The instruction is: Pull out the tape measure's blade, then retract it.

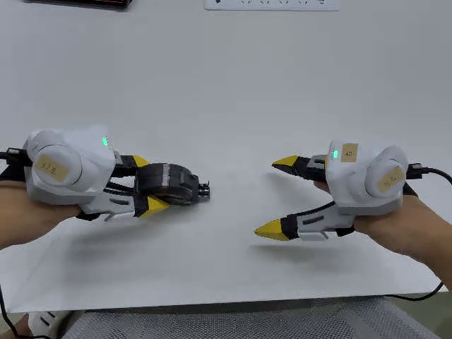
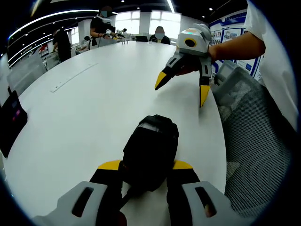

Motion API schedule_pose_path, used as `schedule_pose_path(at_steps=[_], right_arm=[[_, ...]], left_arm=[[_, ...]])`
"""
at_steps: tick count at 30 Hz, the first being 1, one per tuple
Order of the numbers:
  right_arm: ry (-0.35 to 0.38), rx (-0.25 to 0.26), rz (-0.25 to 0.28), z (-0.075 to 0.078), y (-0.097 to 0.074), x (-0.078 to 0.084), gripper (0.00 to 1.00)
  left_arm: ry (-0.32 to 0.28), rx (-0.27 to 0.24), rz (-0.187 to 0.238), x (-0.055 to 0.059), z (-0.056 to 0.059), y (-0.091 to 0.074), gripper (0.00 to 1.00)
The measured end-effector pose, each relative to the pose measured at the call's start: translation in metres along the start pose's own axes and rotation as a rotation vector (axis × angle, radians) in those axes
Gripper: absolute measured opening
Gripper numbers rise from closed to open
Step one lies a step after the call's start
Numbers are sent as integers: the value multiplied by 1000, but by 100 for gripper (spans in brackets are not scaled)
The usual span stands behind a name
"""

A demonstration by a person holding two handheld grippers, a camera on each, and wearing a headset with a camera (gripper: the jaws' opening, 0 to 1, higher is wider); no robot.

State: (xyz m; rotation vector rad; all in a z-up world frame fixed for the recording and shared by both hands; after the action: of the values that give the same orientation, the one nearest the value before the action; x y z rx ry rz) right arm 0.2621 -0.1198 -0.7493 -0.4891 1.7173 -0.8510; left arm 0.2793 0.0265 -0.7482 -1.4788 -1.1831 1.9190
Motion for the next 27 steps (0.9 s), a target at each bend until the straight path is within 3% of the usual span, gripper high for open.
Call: schedule_pose_path(at_steps=[10,27], right_arm=[[-74,-24,2,1,18,-18,61],[-134,-77,37,0,43,-35,44]], left_arm=[[4,2,-9,0,0,0,30],[11,8,-25,0,0,0,30]])
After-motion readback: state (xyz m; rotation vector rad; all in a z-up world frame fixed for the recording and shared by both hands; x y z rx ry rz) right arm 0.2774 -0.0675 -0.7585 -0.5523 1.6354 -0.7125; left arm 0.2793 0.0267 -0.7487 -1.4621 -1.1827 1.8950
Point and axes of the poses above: the centre of the closed fingertips' face, and the gripper's own axes: y roughly forward along the fingers, z roughly to its right, x roughly out of its underside, the point moved 1 cm from there along -y, roughly backward along the fingers, and after that the axes turned 10 degrees about -z, right-handed, at the moved point
